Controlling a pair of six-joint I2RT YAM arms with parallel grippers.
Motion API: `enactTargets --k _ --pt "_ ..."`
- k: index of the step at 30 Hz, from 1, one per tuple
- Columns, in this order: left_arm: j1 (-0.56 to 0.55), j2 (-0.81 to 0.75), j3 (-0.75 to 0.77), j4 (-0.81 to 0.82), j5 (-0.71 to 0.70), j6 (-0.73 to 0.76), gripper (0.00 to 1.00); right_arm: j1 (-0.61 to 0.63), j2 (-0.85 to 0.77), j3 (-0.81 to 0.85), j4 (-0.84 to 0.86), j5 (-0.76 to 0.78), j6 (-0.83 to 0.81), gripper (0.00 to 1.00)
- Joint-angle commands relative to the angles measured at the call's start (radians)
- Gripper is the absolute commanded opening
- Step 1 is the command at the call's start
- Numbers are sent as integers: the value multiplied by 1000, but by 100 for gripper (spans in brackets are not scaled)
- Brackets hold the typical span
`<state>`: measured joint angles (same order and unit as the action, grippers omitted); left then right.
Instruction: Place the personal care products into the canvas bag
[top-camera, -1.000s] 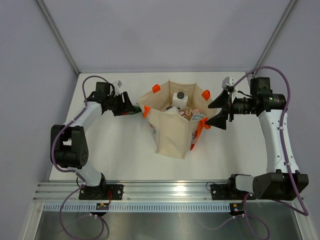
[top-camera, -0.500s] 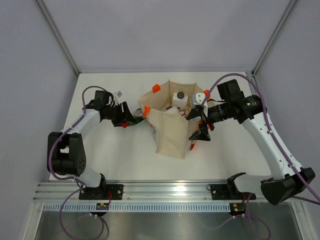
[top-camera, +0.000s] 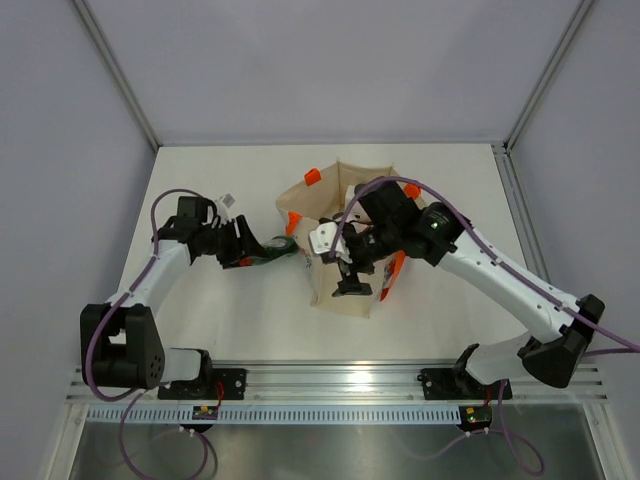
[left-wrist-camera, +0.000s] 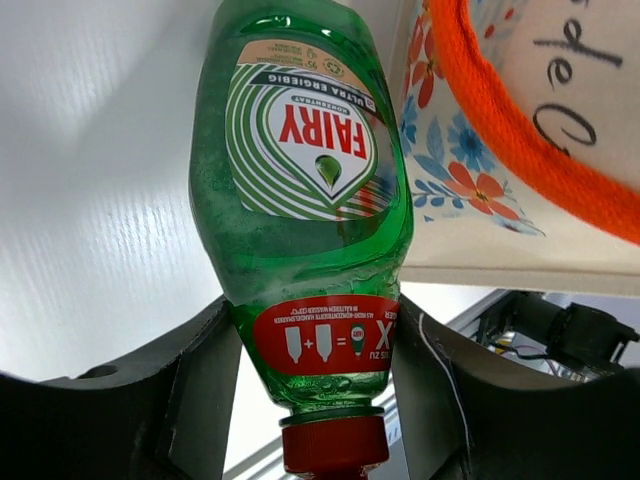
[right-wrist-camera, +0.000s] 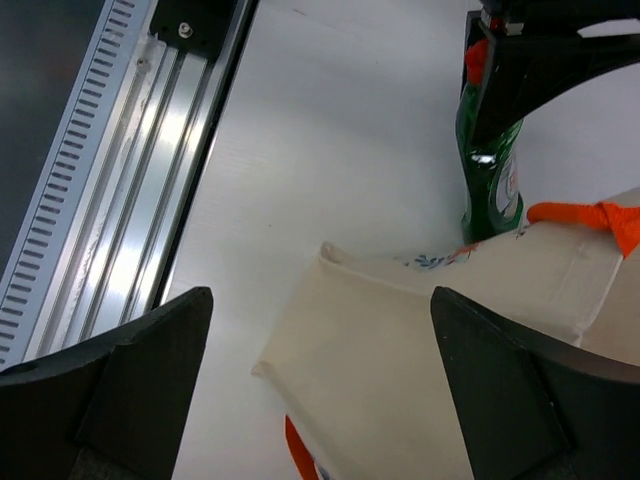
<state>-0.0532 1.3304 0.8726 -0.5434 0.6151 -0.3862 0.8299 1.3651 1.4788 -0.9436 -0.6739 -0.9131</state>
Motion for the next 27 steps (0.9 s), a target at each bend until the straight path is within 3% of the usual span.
enactTargets --k 1,8,17,27 --pt "6 -83 -9 45 118 -46 0 78 52 40 184 149 106 99" --pt "13 -204 -63 16 161 -72 0 222 140 -52 503 359 224 99" --pt "38 -301 -127 -9 192 -66 0 268 278 -91 669 425 307 99" --pt "44 -306 -147 10 216 -63 0 275 371 -187 841 611 523 99"
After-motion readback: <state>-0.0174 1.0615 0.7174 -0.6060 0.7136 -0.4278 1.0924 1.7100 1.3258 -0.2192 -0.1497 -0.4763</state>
